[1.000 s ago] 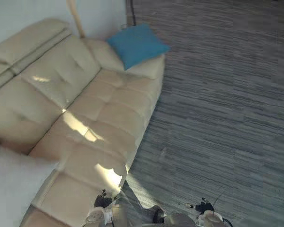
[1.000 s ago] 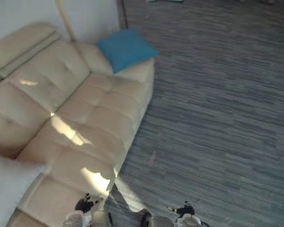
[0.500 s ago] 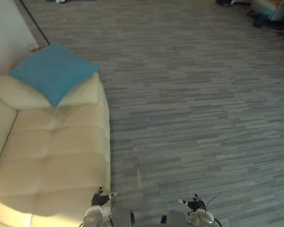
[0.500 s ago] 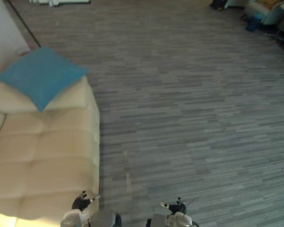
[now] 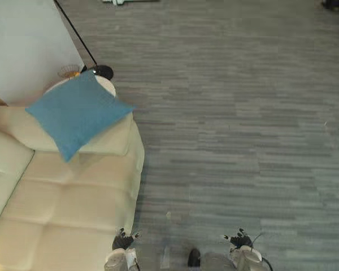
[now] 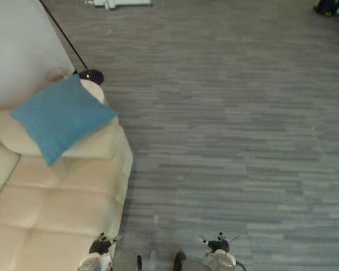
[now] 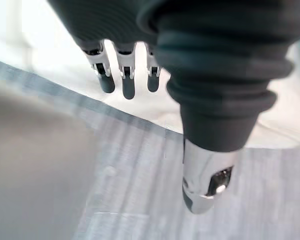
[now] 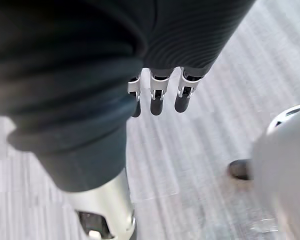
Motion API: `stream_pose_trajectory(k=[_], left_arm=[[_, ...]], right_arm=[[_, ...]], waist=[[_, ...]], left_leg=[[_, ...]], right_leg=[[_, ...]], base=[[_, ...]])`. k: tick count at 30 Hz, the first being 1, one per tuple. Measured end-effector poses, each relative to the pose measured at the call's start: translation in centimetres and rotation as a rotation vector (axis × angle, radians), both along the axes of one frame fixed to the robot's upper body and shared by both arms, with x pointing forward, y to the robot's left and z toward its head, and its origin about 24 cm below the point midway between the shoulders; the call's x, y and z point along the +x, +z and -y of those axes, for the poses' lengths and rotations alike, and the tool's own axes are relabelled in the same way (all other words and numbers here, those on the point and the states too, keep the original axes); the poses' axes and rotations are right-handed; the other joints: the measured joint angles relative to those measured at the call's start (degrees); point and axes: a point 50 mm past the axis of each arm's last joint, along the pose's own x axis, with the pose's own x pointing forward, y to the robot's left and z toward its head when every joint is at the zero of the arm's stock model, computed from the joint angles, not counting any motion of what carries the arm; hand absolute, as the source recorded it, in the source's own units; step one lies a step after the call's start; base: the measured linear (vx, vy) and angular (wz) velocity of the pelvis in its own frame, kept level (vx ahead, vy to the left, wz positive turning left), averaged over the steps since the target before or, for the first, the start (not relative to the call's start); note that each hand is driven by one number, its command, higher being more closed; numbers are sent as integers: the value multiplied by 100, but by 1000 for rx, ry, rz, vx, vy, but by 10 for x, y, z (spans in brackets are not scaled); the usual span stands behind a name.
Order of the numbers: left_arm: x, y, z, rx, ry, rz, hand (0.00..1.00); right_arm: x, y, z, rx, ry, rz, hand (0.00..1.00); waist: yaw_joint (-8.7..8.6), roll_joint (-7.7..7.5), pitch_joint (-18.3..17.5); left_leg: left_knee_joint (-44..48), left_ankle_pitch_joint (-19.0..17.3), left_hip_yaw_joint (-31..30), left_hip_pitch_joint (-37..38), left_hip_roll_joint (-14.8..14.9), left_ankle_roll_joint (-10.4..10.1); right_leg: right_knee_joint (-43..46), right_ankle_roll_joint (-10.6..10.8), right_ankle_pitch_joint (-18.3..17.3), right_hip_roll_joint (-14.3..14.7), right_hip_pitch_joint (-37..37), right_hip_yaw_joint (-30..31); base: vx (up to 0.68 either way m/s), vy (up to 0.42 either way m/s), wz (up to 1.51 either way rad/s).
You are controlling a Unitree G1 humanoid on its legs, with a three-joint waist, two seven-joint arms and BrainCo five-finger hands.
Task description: Pick up cushions and gather them together orderly.
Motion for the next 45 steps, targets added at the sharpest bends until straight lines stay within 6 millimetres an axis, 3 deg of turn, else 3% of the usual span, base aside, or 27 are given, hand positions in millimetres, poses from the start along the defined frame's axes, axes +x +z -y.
stream_pose_trajectory(k=[2,4,6,7,8,10,12,15,18,20,21,22,23,24,25,26,27,28,29,30,32,33,35,36,38,42,45], left_arm=[[7,3,0,0,-3,26,0],[11,5,2,-3,-7,46,0],[8,4,1,-3,-4,41,0],[8,4,-1,-4,0,42,0],[6,5,-6,-2,12,48,0],[3,3,-9,6,1,27,0],[3,2,-9,13,-27,11,0],[-3,-2,-9,9,-21,-35,0],[-4,-4,-5,1,-15,-47,0],[-1,-4,-3,-1,-16,-40,0],[-3,-4,-4,1,-12,-45,0],[-3,-4,-4,2,-10,-47,0],[-5,-5,-5,2,0,-50,0],[-11,-7,0,-17,21,-64,0],[-13,-8,2,-25,27,-67,0],[-11,-8,5,-34,34,-61,0],[-7,-7,7,-44,43,-50,0],[-6,-7,7,-47,53,-45,0],[-5,-6,5,-45,67,-41,0],[-3,-4,2,-34,63,-28,0],[0,-2,2,-28,45,-15,0],[6,-1,10,-40,13,3,0],[13,1,11,-41,-1,15,0],[17,2,11,-34,-19,20,0],[15,2,9,-27,-26,14,0],[2,-3,-2,-1,-28,-37,0],[-12,-8,-5,2,-22,-82,0]], right_arm=[[4,1,3,0,-12,10,0],[-1,0,8,-3,-26,-6,0],[-6,-4,7,5,-22,-42,0],[-7,-5,5,11,-20,-49,0],[-11,-7,-1,28,-21,-63,0],[-18,-9,-2,34,-15,-78,0],[-19,-9,-3,40,-24,-77,0],[-18,-8,1,26,-16,-70,0],[-11,-5,2,13,-8,-34,0],[-9,-3,3,7,-11,-22,0],[-9,-3,4,5,-13,-22,0],[-10,-3,4,5,-14,-24,0],[-14,-5,3,6,-19,-34,0],[-18,-6,6,2,-21,-45,0],[-18,-5,7,-3,-22,-45,0],[-14,-4,10,-12,-19,-34,0],[-11,-1,15,-25,-18,-20,0],[-10,-1,16,-29,-19,-18,0],[-11,-2,14,-24,-22,-29,0],[-12,-3,9,-12,-20,-33,0],[-13,-4,6,-3,-24,-31,0],[-12,-1,10,-14,-27,-12,0],[-8,0,8,-7,-29,-4,0],[-8,-1,3,11,-35,-3,0],[-11,-2,2,20,-54,-9,0],[-14,-4,0,31,-54,-22,0],[-16,-6,2,35,-51,-36,0]], waist=[[110,4,65],[201,28,94],[242,53,44],[252,3,14],[321,-159,-140],[300,-305,-284],[183,-404,-241],[101,-330,-142],[75,-281,-116],[18,-268,-114],[-6,-271,-115],[-15,-275,-117],[-22,-315,-143],[-49,-195,-264],[-43,-161,-336],[-52,-6,-334],[-99,124,-238],[-87,141,-209],[-55,114,-167],[-53,-19,-95],[-51,-71,-139],[-81,57,-228],[-95,63,-245],[-98,-90,-182],[-89,-162,-180],[-95,-244,-234],[-118,-220,-250]], left_leg=[[-718,-49,233,-418,-144,47],[-1731,147,427,-652,-283,70],[-2566,721,474,-627,-303,185],[-2476,816,475,-639,-327,252],[-2225,834,517,-666,-512,331],[-2185,590,525,-534,-705,483],[-2229,267,302,-29,-994,565],[-2609,105,-3,873,-1164,597],[-3299,87,-427,1709,-1146,563],[-3413,-62,-724,1898,-1105,460],[-3380,-224,-938,2021,-1075,343],[-3355,-281,-1015,2060,-1074,310],[-3339,-435,-1220,2181,-1080,203],[-3289,-517,-1471,2197,-919,96],[-3201,-508,-1511,2116,-853,82],[-2692,-483,-1502,1828,-709,42],[-1710,-314,-1441,1346,-581,-217],[-1319,-216,-1350,1176,-501,-296],[-707,-230,-875,945,-202,-281],[-603,-253,-411,928,26,-318],[-992,-161,127,855,227,-230],[-2007,678,591,722,367,-2],[-2398,661,743,707,296,-72],[-2810,721,940,841,196,-116],[-2953,756,1107,826,133,-105],[-3334,1075,1145,974,-205,30],[-4526,1494,969,1443,-526,-102]], right_leg=[[-171,111,-137,-90,239,-48],[-231,263,-353,-187,509,-122],[-204,508,-800,-218,877,-123],[-170,516,-892,-260,908,-96],[91,583,-1092,-464,942,-13],[1186,564,-1052,-736,554,273],[3917,939,-405,-1048,-489,714],[4773,848,-689,-1020,-1128,748],[3614,755,-893,-780,-1837,619],[2706,804,-722,-626,-2133,814],[1903,731,-344,-535,-2216,970],[1710,711,-206,-517,-2212,1033],[1446,646,303,-484,-2190,1153],[1581,505,481,-404,-2169,1016],[1558,438,416,-383,-2160,928],[1517,337,289,-336,-2092,669],[1360,239,221,-293,-1850,431],[1276,208,202,-280,-1716,381],[1058,158,171,-264,-1274,222],[867,147,164,-330,-847,55],[694,150,162,-424,-584,-207],[572,213,125,-370,-471,-468],[530,301,66,-397,-505,-588],[505,329,52,-486,-534,-766],[481,367,27,-553,-500,-956],[404,455,20,-783,-270,-1195],[232,494,44,-816,-216,-1316]], base=[[400,-5,16],[387,65,15],[413,141,0],[535,220,-18],[738,229,-14],[749,213,8],[582,162,67],[534,47,62],[491,-69,76],[437,-167,93],[330,-175,76],[448,-267,101],[485,-335,97],[496,-339,94],[488,-320,85],[438,-301,87],[405,-296,87],[419,-309,83],[385,-253,64],[316,-200,60],[192,-124,57],[274,-99,78],[165,-5,80],[65,24,82],[70,48,67],[5,42,41],[-51,-3,31]])
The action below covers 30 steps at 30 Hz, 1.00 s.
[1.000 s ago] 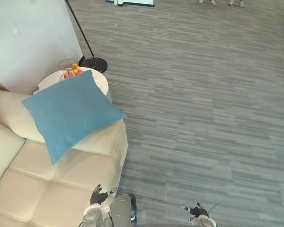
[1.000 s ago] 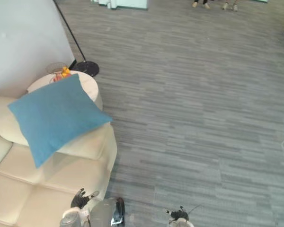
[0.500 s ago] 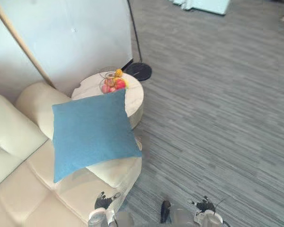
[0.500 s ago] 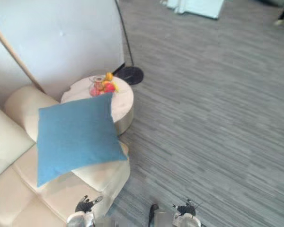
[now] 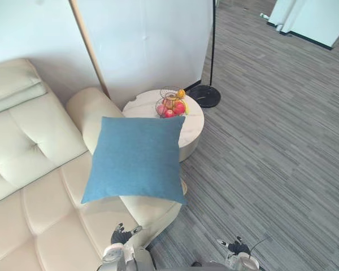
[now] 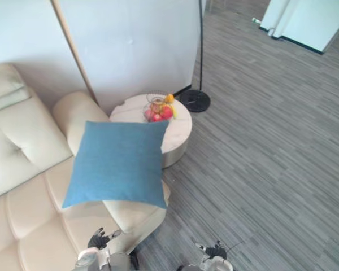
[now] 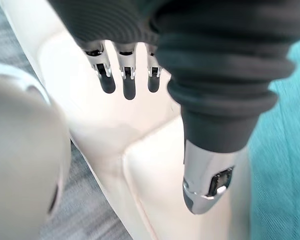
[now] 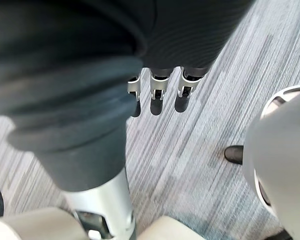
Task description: Pick up cushions and gather them together orderly.
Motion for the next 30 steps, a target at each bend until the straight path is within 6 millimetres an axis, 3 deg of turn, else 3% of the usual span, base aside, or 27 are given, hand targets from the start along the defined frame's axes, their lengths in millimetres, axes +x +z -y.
stream_pose_trajectory(k=[3,6,7,9,11,12,17,19,21,26,30], left_arm=[[-4,-2,0,-1,3,-18,0],[-6,-2,-5,8,1,-20,0],[-6,-2,-5,10,-5,-23,0],[-4,-1,-5,21,-34,-17,0],[-4,0,-9,31,-40,-18,0],[-3,0,-11,25,-5,-9,0],[-8,-2,-1,-12,36,-10,0],[-6,-1,-2,-16,56,4,0],[-2,2,-4,-11,69,27,0],[-2,2,-3,-15,71,29,0],[-8,-1,-5,-20,95,6,0]], right_arm=[[-2,-1,3,-6,3,-11,0],[0,-1,1,-5,28,-20,0],[0,-1,3,-12,38,-21,0],[-4,-2,4,-11,41,-29,0],[-6,-3,1,-3,43,-34,0],[-7,-3,3,-8,42,-37,0],[-7,-3,4,-10,42,-36,0],[-7,-3,3,-10,41,-33,0],[-5,-1,2,-13,38,-19,0],[7,3,-8,5,41,27,0],[4,2,-10,18,19,25,0]], waist=[[-20,20,-2],[-22,-28,15],[-101,-11,24],[-165,23,24],[-169,-163,-14],[-164,-179,3],[-92,59,-21],[-89,63,-24],[-48,-27,32],[9,-64,7],[-28,-79,-64]], left_leg=[[-1295,702,-276,432,-225,36],[-1349,758,-459,425,-313,82],[-1374,707,-640,387,-343,134],[-1374,721,-1099,174,-411,137],[-1374,754,-1354,-12,-596,92],[-1375,806,-1537,-92,-646,69],[-1373,811,-1701,-269,-642,68],[-1336,805,-1649,-415,-620,76],[-1129,797,-1414,-506,-590,89],[-820,774,-885,-498,-523,138],[-1353,1087,-863,-204,-639,213]], right_leg=[[-48,50,36,28,-1,-193],[264,156,-106,-61,-10,-223],[660,147,-190,-80,-139,296],[959,-20,-207,161,-426,2058],[655,45,-501,190,-451,2752],[609,212,-617,155,-419,2600],[294,270,-623,192,-167,2018],[221,307,-602,174,-126,1749],[226,304,-541,137,-26,1574],[226,342,-562,45,69,1697],[60,370,-592,3,171,1758]], base=[[-123,-7,43],[-146,45,32],[-161,91,67],[-96,105,100],[-55,26,109],[-51,-37,97],[-35,-24,69],[41,-22,79],[72,-29,59],[121,-14,-13],[137,-38,-9]])
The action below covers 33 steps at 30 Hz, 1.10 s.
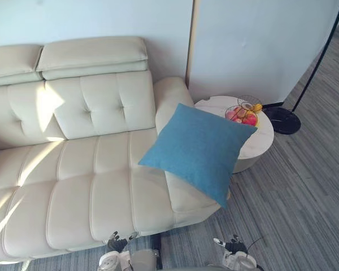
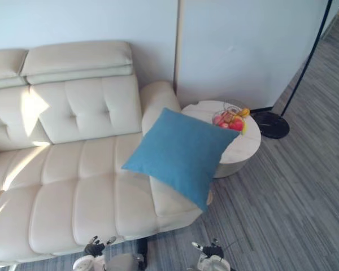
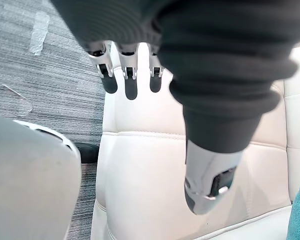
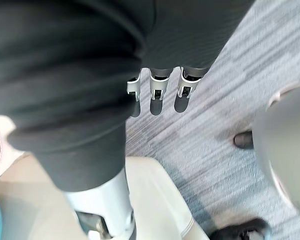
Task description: Pick up cushions and gather them together orderly.
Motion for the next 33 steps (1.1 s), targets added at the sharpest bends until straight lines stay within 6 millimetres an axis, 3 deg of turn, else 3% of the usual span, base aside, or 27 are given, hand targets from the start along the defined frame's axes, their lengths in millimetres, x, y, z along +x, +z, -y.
stream_pose_trajectory(k=[4,8,14,17,19,20,21,22,23,24,25,26,28,33], left_arm=[[-2,-1,-3,4,2,-10,0],[-3,-1,-3,2,2,-15,0],[-5,-3,-4,-4,-11,-28,0],[0,-2,-3,-4,-22,-18,0],[2,-1,1,-6,-47,-13,0],[5,-1,1,-3,-57,-9,0],[9,2,-9,19,-54,5,0],[11,4,-12,29,-45,12,0],[9,3,-11,27,-49,6,0],[3,-1,-4,10,-57,-16,0],[1,-2,0,-2,-64,-24,0],[4,-2,5,-5,-96,-24,0],[13,0,8,3,-144,-4,0],[-4,-5,-1,16,-135,-62,0]], right_arm=[[-8,-3,1,7,-34,-23,0],[-4,-3,-4,23,-35,-23,0],[-4,-3,-4,23,-28,-24,0],[-3,-2,3,2,-13,-23,0],[1,-1,7,-14,6,-20,0],[0,-1,6,-14,4,-21,0],[-1,-2,1,1,-2,-24,0],[0,-2,2,1,-5,-22,0],[-2,-2,3,-1,-7,-24,0],[-7,-2,9,-17,-10,-34,0],[-8,-1,17,-35,-22,-35,0],[-15,-3,19,-35,-34,-53,0],[-22,-6,19,-24,-46,-82,0],[-27,-8,20,-15,-68,-106,0]], waist=[[-13,-81,-23],[-14,-112,-43],[-56,-84,-46],[-58,-56,-48],[-68,50,-94],[-122,28,-92],[-136,-215,-53],[-116,-281,-53],[-126,-235,-84],[-176,-61,-185],[-251,91,-304],[-373,99,-438],[-409,58,-421],[-399,37,-409]], left_leg=[[0,11,-23,169,-55,48],[-27,-63,128,319,24,-26],[-24,-163,218,414,197,-144],[97,-155,170,98,235,-143],[219,-207,109,-300,286,-284],[157,-388,139,-313,270,-457],[964,-621,247,-511,179,-166],[2611,-1194,276,-713,372,115],[3027,-1396,271,-698,525,8],[3149,-1641,106,-672,741,-326],[2987,-1747,22,-637,697,-373],[2589,-1740,-40,-559,572,-378],[2053,-1726,-101,-480,470,-357],[1550,-1346,-236,-156,385,-330]], right_leg=[[-33,4,17,-37,223,17],[-35,-9,35,11,283,205],[-45,-79,110,146,318,333],[-19,-81,109,145,52,268],[77,-165,162,156,-264,147],[63,-215,199,113,-340,115],[92,-257,239,-171,-450,39],[300,-254,242,-337,-548,66],[377,-232,255,-328,-546,96],[393,-192,271,-223,-550,140],[352,-122,284,-164,-584,161],[241,-90,293,-187,-705,212],[17,64,393,-179,-741,281],[-54,47,504,-181,-592,276]], base=[[124,-67,4],[41,-69,-23],[-39,-38,-14],[-84,3,11],[-77,24,11],[-43,58,8],[9,54,-20],[-7,52,-38],[14,54,-51],[-9,85,-28],[6,145,3],[-27,184,23],[-40,149,22],[-98,19,12]])
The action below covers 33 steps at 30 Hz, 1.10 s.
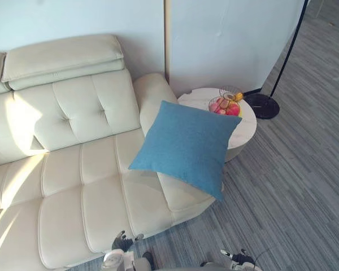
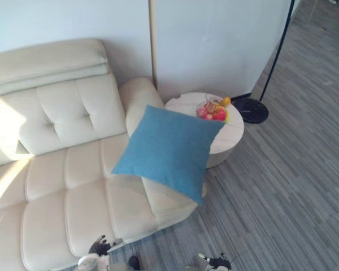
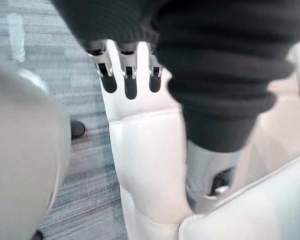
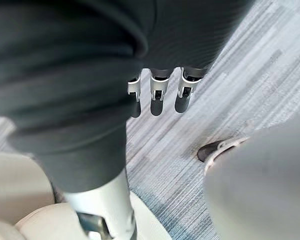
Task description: Pick up cushions and gather them together orderly.
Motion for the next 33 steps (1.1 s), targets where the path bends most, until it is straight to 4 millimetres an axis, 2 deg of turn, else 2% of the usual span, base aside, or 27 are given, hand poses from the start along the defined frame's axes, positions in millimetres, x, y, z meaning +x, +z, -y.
stream_pose_trajectory(k=[2,5,8,9,10,14,20,28,30,33], left_arm=[[-11,-3,-1,-4,19,-25,0],[-16,-4,-1,-9,48,-34,0],[-19,-5,1,-15,50,-40,0],[-19,-5,1,-15,51,-41,0],[-21,-5,-2,-8,50,-54,0],[-21,-5,-2,-8,50,-54,0],[-20,-5,-4,-4,51,-52,0],[-14,-3,-7,-1,60,-34,0],[-15,-3,-10,8,67,-35,0],[-14,1,-25,49,79,-31,0]], right_arm=[[0,0,1,-3,-1,1,0],[-1,0,3,-7,-3,-2,0],[0,1,6,-16,-4,0,0],[-1,1,9,-23,-3,-2,0],[-8,0,17,-38,0,-35,0],[-8,0,17,-38,0,-35,0],[-8,0,16,-36,0,-37,0],[-8,0,15,-52,-14,-46,0],[-4,1,16,-61,-16,-38,0],[3,5,21,-84,-19,-6,0]], waist=[[12,41,-4],[19,100,15],[9,159,13],[10,150,6],[-115,156,22],[-115,154,22],[-98,108,35],[33,44,185],[41,56,192],[30,64,228]], left_leg=[[-399,216,15,238,8,-11],[-1119,630,18,580,55,-31],[-1423,801,19,678,119,-40],[-1479,819,-4,678,128,-58],[-1515,782,-252,876,95,-135],[-1515,782,-252,876,95,-135],[-1520,792,-253,889,100,-140],[-1535,802,-84,1188,134,-130],[-1566,809,24,1198,137,-117],[-1570,755,115,1187,141,-145]], right_leg=[[-70,-13,11,22,46,1],[-100,-34,38,95,39,-10],[-204,-53,101,214,42,-12],[-259,-27,120,248,57,-26],[-351,-91,63,283,374,-143],[-350,-91,63,283,375,-144],[-343,-87,70,276,481,-280],[-450,-67,192,273,768,-197],[-484,-58,240,274,753,-116],[-585,-33,279,288,733,-15]], base=[[-149,-45,-8],[-160,-48,-6],[-113,-22,-2],[-84,-4,4],[-43,-1,4],[0,0,0],[-1,-2,9],[-50,3,-7],[-115,23,-22],[-102,23,-19]])
